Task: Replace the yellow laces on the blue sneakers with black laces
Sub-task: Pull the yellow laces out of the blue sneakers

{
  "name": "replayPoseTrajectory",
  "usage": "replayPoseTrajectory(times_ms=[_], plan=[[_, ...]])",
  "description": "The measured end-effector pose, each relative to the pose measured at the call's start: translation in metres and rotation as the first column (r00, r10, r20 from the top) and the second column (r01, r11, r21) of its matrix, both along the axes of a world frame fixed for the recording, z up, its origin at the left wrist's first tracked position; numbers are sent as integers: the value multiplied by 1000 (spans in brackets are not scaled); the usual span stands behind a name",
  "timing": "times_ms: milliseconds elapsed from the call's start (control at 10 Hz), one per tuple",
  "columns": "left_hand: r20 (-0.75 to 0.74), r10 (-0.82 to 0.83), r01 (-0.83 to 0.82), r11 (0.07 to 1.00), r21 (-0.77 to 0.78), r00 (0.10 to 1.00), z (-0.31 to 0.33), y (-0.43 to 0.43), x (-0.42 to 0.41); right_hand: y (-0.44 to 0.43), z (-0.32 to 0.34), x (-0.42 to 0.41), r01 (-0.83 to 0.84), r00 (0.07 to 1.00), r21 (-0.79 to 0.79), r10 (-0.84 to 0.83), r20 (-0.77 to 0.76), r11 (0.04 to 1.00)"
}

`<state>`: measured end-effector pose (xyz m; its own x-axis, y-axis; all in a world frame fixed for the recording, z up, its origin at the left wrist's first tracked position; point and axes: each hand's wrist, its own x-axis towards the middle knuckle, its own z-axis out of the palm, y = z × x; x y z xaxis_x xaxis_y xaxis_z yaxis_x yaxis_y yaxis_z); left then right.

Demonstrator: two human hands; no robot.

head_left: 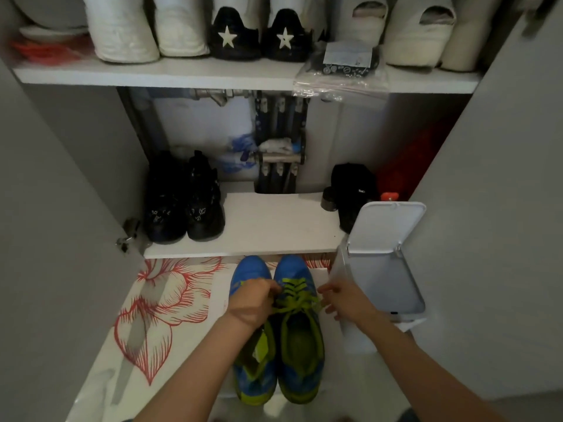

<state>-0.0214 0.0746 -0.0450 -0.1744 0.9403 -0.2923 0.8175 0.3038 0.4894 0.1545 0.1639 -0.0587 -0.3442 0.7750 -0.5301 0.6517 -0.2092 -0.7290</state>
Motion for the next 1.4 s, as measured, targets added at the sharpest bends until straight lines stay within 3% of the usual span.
replayPoseTrajectory(times_ms=[200,300,700,1000,1200,1300,1400], plan=[[12,-77,78,990,-116,997,-4,7,2,4,-9,-6,-54,998,-81,56,28,995],[22,-54,56,992,-116,998,-2,8,1,6,-11,-11,-65,994,-19,67,85,998],[146,48,-40,998,-54,988,3,14,4,3,-5,-22,11,978,16,-7,-209,1000],[203,119,-92,986,-140,972,-1,16,5,1,-18,-26,-43,989,119,59,-132,992],[450,354,-315,935,-163,820,-5,15,-2,7,-6,-21,235,910,-57,-240,-338,970],[534,464,-476,870,-126,707,8,12,-4,14,-4,-15,377,870,17,-348,-348,926],[667,503,-645,763,-44,550,14,15,-12,21,-2,-11,527,769,-8,-481,-420,850]])
